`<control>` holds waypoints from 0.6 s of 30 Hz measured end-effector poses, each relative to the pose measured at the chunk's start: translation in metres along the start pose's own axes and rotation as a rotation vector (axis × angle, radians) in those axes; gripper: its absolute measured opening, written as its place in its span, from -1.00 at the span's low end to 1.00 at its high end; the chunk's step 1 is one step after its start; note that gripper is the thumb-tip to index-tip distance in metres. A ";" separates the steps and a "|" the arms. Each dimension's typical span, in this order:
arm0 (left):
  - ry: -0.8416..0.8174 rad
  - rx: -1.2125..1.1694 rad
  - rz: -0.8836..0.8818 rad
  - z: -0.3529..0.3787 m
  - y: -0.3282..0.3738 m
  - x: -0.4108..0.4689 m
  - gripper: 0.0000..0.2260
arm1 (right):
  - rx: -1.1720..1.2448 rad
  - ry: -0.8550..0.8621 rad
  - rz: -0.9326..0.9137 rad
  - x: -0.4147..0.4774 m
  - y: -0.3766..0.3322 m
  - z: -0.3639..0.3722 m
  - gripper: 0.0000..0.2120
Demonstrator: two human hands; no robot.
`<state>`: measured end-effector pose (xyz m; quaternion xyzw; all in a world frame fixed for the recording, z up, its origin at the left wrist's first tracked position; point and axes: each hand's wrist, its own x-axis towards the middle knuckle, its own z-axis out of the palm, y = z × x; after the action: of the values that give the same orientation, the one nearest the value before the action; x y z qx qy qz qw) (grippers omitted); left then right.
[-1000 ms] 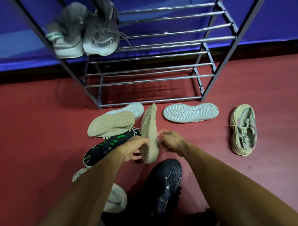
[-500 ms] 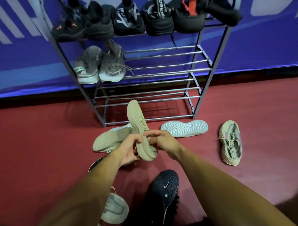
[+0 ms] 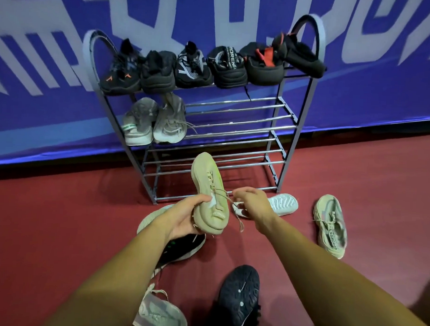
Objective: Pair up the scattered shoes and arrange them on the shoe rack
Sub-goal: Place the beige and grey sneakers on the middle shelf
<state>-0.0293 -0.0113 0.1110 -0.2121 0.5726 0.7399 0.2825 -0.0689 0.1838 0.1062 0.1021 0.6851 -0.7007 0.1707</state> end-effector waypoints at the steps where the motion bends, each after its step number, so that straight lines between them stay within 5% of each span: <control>1: -0.010 0.017 0.012 0.000 0.010 -0.004 -0.62 | -0.026 -0.011 0.012 -0.001 -0.004 0.000 -0.93; 18: -0.023 -0.068 0.215 0.009 0.126 -0.034 -0.73 | -0.131 -0.465 0.097 0.007 -0.114 0.026 -0.59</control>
<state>-0.0874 -0.0316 0.2267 -0.1505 0.5633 0.7872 0.2009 -0.1166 0.1576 0.2099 -0.0405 0.6657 -0.6505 0.3634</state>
